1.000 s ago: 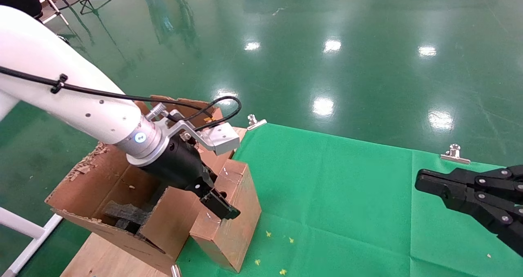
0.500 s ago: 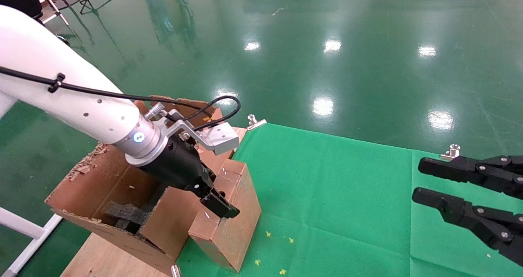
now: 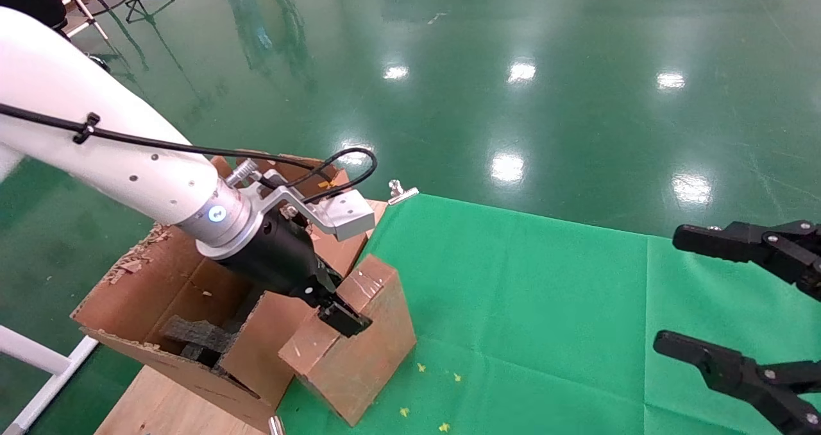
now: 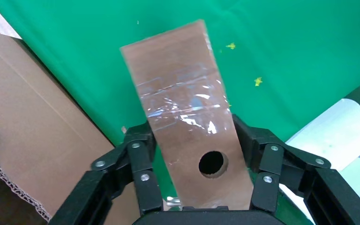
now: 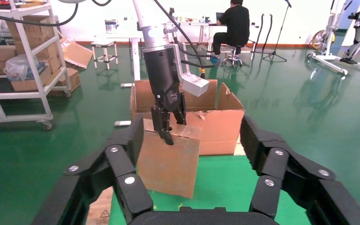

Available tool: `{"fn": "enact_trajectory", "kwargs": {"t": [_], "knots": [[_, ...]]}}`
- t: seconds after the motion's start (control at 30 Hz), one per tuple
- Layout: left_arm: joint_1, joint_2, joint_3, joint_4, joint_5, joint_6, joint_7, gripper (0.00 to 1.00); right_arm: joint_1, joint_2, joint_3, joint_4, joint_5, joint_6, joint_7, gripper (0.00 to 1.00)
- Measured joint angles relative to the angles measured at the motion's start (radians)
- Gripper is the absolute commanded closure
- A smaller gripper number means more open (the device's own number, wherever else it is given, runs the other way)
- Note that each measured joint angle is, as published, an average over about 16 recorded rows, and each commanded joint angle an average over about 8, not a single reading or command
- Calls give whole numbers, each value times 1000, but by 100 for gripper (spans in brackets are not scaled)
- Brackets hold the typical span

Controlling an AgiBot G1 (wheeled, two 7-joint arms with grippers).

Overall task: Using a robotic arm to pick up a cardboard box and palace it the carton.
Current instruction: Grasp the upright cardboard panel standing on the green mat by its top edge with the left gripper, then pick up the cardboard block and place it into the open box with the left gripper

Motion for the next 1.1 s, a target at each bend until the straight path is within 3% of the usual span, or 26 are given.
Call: {"fn": "enact_trajectory", "kwargs": {"t": [0.3, 0.6, 0.87, 1.1], "knots": [[-56, -34, -43, 48, -44, -4, 59, 100, 0, 0, 0, 0, 0, 0, 0, 0], [-208, -94, -129, 202, -61, -19, 185, 100, 0, 0, 0, 0, 0, 0, 0, 0], [-367, -128, -160, 414, 40, -22, 321, 100, 0, 0, 0, 0, 0, 0, 0, 0], [-411, -153, -130, 586, 149, -15, 429, 100, 0, 0, 0, 0, 0, 0, 0, 0]]}}
